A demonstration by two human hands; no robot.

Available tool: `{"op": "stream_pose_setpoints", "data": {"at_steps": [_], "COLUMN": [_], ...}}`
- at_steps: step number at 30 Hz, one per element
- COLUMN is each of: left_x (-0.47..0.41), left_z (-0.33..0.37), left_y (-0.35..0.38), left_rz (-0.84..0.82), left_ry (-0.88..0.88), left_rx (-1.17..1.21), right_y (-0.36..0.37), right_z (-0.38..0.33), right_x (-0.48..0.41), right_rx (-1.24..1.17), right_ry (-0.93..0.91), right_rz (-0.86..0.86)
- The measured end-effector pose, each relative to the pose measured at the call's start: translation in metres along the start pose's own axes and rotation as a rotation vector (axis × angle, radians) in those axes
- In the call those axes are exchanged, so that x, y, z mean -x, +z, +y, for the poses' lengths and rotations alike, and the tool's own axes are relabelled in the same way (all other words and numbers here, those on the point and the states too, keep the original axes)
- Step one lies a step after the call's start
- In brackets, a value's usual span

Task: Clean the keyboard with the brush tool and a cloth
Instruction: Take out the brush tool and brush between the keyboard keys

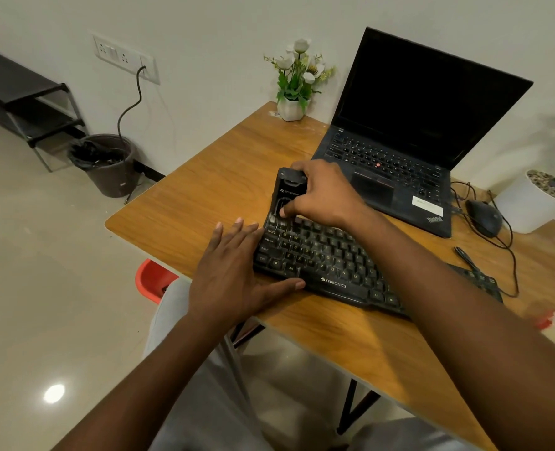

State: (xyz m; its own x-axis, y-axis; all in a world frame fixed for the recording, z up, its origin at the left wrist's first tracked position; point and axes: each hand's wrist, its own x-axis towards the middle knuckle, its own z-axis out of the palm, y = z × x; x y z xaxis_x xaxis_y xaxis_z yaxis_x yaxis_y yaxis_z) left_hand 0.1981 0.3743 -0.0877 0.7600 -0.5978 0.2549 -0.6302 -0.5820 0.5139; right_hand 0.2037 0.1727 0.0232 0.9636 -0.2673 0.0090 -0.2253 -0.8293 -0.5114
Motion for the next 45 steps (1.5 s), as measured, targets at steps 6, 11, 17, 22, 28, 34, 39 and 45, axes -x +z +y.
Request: {"op": "stream_pose_setpoints", "data": {"at_steps": [6, 11, 17, 22, 28, 34, 39, 45], "left_x": [0.000, 0.000, -0.001, 0.000, 0.001, 0.001, 0.000, 0.001], "left_z": [0.000, 0.000, -0.001, -0.001, -0.001, -0.001, -0.002, 0.000], "left_y": [-0.001, -0.001, 0.000, 0.000, -0.001, 0.000, 0.002, 0.001], "left_rz": [-0.019, -0.008, -0.009, 0.011, 0.019, 0.010, 0.009, 0.019], "left_ry": [-0.004, -0.016, -0.030, -0.027, -0.022, -0.021, -0.027, -0.014], "left_rx": [-0.001, 0.010, 0.038, 0.041, 0.039, 0.038, 0.019, 0.004], "right_y": [0.006, -0.003, -0.002, -0.005, -0.008, -0.011, -0.019, -0.015], "right_z": [0.004, -0.005, -0.010, -0.003, 0.003, 0.007, 0.017, 0.020], "right_x": [-0.001, 0.012, 0.034, 0.031, 0.032, 0.059, 0.064, 0.060], "right_rx": [0.016, -0.052, -0.087, -0.053, 0.011, -0.072, -0.014, -0.034], "right_ry": [-0.003, -0.027, -0.109, -0.049, -0.026, -0.078, -0.061, -0.001], "right_rz": [0.060, -0.103, -0.300, -0.173, -0.053, -0.263, -0.176, -0.029]}}
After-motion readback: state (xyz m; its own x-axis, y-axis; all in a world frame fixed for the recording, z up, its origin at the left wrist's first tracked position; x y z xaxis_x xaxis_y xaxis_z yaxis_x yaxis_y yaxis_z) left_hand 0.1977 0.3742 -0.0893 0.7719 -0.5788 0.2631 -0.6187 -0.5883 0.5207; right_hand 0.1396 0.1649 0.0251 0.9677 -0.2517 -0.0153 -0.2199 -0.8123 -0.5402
